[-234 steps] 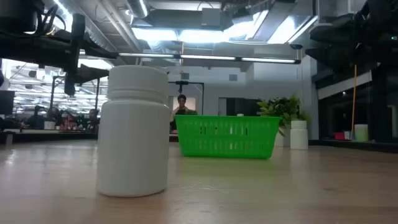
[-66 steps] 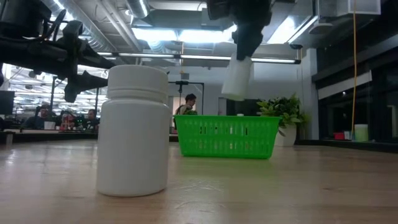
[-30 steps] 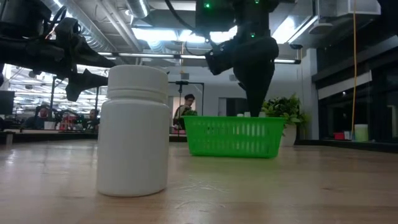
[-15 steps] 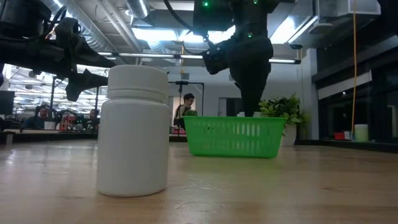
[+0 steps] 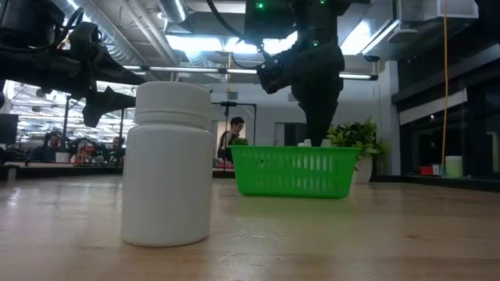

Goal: Pick and place pill bottles into a basket
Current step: Put the top right medicine bottle into the green basket

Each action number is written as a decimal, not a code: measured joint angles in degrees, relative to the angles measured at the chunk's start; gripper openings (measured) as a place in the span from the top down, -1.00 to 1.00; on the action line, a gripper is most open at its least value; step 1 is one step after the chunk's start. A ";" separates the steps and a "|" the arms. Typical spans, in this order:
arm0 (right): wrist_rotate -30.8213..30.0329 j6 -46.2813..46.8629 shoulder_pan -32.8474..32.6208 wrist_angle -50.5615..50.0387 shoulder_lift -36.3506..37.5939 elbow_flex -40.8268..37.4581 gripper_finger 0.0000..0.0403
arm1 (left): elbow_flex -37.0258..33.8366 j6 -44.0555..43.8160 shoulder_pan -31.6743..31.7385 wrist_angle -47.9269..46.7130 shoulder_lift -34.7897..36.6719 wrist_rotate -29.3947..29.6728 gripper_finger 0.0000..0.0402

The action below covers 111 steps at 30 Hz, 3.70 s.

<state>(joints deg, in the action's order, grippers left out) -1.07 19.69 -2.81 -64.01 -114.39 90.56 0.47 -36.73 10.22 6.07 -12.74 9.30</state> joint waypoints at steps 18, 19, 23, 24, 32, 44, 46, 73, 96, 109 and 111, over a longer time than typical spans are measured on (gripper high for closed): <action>0.57 2.74 -0.06 -7.00 0.07 7.63 -0.42 | 0.00 0.44 0.02 -0.72 0.00 -0.02 -0.06; -0.30 2.72 -0.06 -8.52 0.11 9.53 -0.42 | 0.00 0.44 0.01 -0.71 -0.01 -0.02 -0.06; -5.53 2.56 -0.06 -15.11 0.11 19.23 -0.41 | 0.00 0.46 0.01 -0.72 -0.01 -0.90 -0.06; -7.53 2.56 -0.06 -16.90 0.13 22.01 -0.41 | 0.00 0.46 0.02 -0.72 -0.02 -1.19 -0.06; -20.09 -4.21 4.97 -25.00 0.26 40.68 -0.41 | 0.00 0.20 0.02 -0.71 0.00 -1.53 -0.06; -6.48 -21.68 29.92 -21.51 0.16 40.84 -0.49 | 0.00 -3.68 0.00 -0.70 -0.01 -1.05 -0.06; -5.08 -22.68 32.65 -19.78 0.16 38.74 -0.53 | 0.01 -4.27 0.00 -0.71 0.00 -0.16 -0.06; -0.12 -23.17 31.97 -2.59 0.15 11.34 -0.76 | 0.00 -6.15 0.01 -0.74 -0.02 8.21 -0.06; -0.32 -21.39 32.02 1.00 -2.72 10.97 -0.77 | 0.00 -8.59 0.02 -0.26 -0.01 6.91 -0.06; -0.32 -21.18 32.21 3.69 -3.52 3.41 -0.77 | 0.00 -8.52 0.01 -0.26 0.00 6.43 -0.06; -0.33 -21.19 32.20 4.41 -3.50 3.36 -0.77 | 0.00 -8.11 0.02 -0.26 -0.01 6.45 -0.06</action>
<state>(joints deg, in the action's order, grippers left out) -1.40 -1.50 29.39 -59.60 -117.89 93.92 0.47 -44.84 10.24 5.80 -12.75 15.75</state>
